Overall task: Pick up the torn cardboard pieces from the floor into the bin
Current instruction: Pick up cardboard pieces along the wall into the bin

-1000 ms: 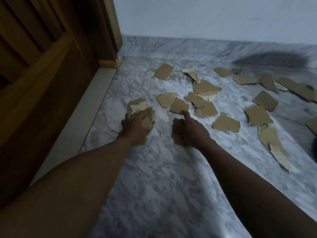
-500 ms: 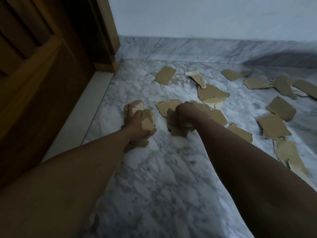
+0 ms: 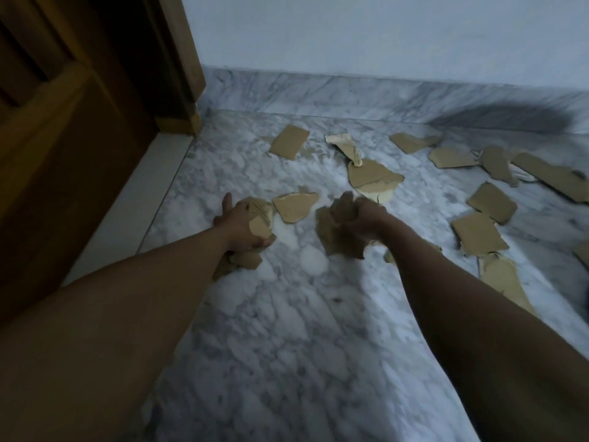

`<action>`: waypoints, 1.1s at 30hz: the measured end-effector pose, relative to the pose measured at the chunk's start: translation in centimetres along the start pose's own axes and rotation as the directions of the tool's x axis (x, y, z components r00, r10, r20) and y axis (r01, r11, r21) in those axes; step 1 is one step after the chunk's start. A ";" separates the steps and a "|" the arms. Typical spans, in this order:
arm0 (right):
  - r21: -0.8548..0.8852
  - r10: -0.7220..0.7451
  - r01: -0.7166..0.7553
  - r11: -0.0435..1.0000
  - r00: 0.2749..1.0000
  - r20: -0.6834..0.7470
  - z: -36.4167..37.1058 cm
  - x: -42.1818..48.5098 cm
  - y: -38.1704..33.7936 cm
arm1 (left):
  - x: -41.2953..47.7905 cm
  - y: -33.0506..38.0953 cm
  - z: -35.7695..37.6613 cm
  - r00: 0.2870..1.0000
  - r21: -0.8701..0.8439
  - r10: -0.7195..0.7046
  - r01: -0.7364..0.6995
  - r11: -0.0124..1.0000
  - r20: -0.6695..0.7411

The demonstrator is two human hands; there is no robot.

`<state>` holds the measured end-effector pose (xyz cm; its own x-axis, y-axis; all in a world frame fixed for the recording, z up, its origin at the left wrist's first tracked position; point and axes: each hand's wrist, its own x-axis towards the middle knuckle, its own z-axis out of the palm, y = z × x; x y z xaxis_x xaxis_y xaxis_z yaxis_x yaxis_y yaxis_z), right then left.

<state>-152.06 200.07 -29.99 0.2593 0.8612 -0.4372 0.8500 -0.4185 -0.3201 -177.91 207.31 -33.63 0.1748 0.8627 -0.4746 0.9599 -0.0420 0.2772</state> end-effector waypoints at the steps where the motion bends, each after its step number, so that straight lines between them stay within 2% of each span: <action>1: 0.004 -0.015 0.015 1.000 0.999 0.030 0.8 -0.4 0.0 | -0.3 0.2 -0.3 1.000 -0.004 -0.013 0.013 1.000 -0.003; 4: 0.075 0.005 -0.005 0.997 1.000 0.000 3.1 -1.9 -0.2 | -1.0 0.6 -0.3 0.998 -0.001 -0.052 0.052 0.999 -0.032; 7: 0.079 0.012 -0.011 0.997 1.000 -0.006 5.1 -4.8 -1.0 | -2.9 1.1 0.2 0.995 -0.083 -0.092 0.090 0.992 -0.027; 10: 0.143 0.045 -0.043 0.989 0.999 -0.011 6.7 -7.8 -1.2 | -5.0 1.5 1.0 0.994 -0.041 -0.110 0.111 0.993 0.030; 13: 0.173 0.034 -0.028 0.985 0.999 -0.032 8.1 -10.2 -0.2 | -7.3 1.9 2.2 0.991 -0.047 -0.137 0.136 0.990 -0.008; 16: 0.194 -0.004 0.024 0.981 0.995 -0.102 8.2 -12.3 1.3 | -9.0 2.6 3.0 0.993 0.004 -0.060 0.061 0.998 -0.097; 20: 0.270 0.030 0.010 0.963 0.989 -0.145 5.3 -13.6 4.2 | -11.4 4.2 3.3 0.962 0.143 0.175 -0.146 0.979 -0.210; 22: 0.281 0.050 0.011 0.960 0.977 -0.208 3.4 -13.9 5.7 | -11.1 4.9 3.4 0.959 0.068 0.178 -0.167 0.984 -0.220; 24: 0.264 0.046 0.023 0.964 0.967 -0.251 1.9 -13.9 6.7 | -10.3 5.8 2.8 0.969 -0.068 0.109 -0.127 0.990 -0.223; 26: 0.251 0.046 0.018 0.968 0.968 -0.246 1.0 -13.5 7.1 | -9.0 6.8 2.6 0.972 -0.112 0.059 -0.087 0.990 -0.229; 28: 0.183 0.028 0.013 0.983 0.975 -0.220 0.7 -12.7 6.9 | -8.1 7.9 3.1 0.967 0.019 0.102 -0.100 0.995 -0.236; 31: -0.054 -0.084 0.074 0.996 0.975 -0.204 0.7 -10.7 6.7 | -6.7 9.5 4.2 0.897 0.242 0.282 -0.207 0.948 -0.341; 33: -0.035 -0.038 0.032 0.999 0.978 -0.204 0.3 -9.0 7.4 | -4.3 10.4 4.2 0.880 0.299 0.340 -0.244 0.923 -0.331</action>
<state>-148.30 189.11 -28.69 0.3149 0.9173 -0.2438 0.8733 -0.3806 -0.3042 -167.78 201.04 -32.15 0.4076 0.9119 -0.0471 0.9085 -0.3998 0.1215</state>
